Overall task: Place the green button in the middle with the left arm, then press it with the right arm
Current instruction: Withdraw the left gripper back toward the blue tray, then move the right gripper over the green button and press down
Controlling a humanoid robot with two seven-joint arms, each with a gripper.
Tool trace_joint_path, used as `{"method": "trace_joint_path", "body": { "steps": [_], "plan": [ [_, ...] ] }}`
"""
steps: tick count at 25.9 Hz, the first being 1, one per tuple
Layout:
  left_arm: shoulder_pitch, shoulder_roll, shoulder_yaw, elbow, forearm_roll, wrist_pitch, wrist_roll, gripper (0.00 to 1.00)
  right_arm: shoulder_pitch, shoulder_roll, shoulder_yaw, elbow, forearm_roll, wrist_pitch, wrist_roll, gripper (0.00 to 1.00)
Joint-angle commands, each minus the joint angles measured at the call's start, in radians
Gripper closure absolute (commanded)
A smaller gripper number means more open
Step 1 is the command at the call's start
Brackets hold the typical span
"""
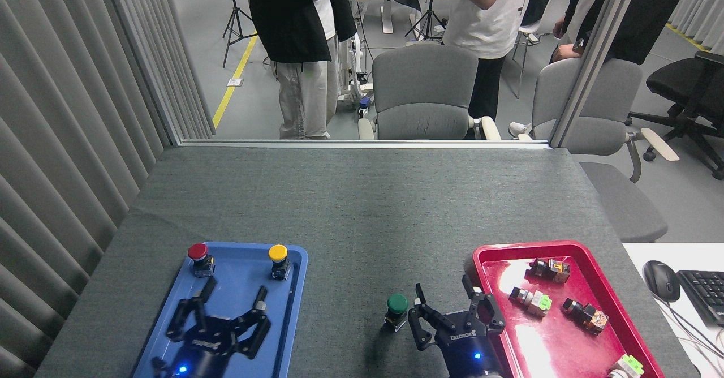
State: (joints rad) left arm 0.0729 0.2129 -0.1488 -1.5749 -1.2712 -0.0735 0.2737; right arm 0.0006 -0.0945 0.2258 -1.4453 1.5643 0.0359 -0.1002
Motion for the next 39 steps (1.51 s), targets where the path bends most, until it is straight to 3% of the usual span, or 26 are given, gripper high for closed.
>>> {"method": "trace_joint_path", "body": {
  "steps": [1,4,9,11,19,26,35,37,39],
  "plan": [
    [0.074,0.002,0.147,-0.051,-0.106,-0.043,-0.093,0.01,-0.019,0.018,0.043,0.011,0.002,-0.004,0.004,0.36],
    [0.107,-0.052,0.236,-0.056,-0.108,-0.089,-0.114,0.01,-0.045,0.036,0.084,0.051,0.002,0.001,0.004,0.61],
    [0.140,-0.078,0.278,-0.050,-0.106,-0.095,-0.117,0.01,-0.076,0.053,0.125,0.109,0.002,0.004,0.004,0.81],
    [0.143,-0.078,0.278,-0.045,-0.105,-0.095,-0.116,0.01,-0.082,0.055,0.129,0.125,0.002,0.006,0.004,0.86],
    [0.143,-0.049,0.276,-0.025,-0.096,-0.103,-0.107,0.01,-0.103,0.061,0.129,0.214,0.002,0.009,0.004,0.88],
    [0.145,-0.050,0.276,-0.027,-0.096,-0.103,-0.103,0.00,-0.103,0.058,0.149,0.275,0.000,0.030,0.007,0.85],
    [0.123,-0.049,0.276,0.006,-0.046,-0.101,-0.117,0.00,-0.103,0.050,0.152,0.258,-0.004,0.055,-0.006,0.81],
    [0.123,-0.049,0.276,0.001,-0.045,-0.101,-0.117,0.00,-0.103,0.050,0.149,0.221,-0.007,0.064,-0.041,0.61],
    [0.123,-0.049,0.278,0.000,-0.045,-0.101,-0.107,0.00,-0.103,0.052,0.145,0.194,-0.016,0.090,-0.101,0.32]
  ]
}}
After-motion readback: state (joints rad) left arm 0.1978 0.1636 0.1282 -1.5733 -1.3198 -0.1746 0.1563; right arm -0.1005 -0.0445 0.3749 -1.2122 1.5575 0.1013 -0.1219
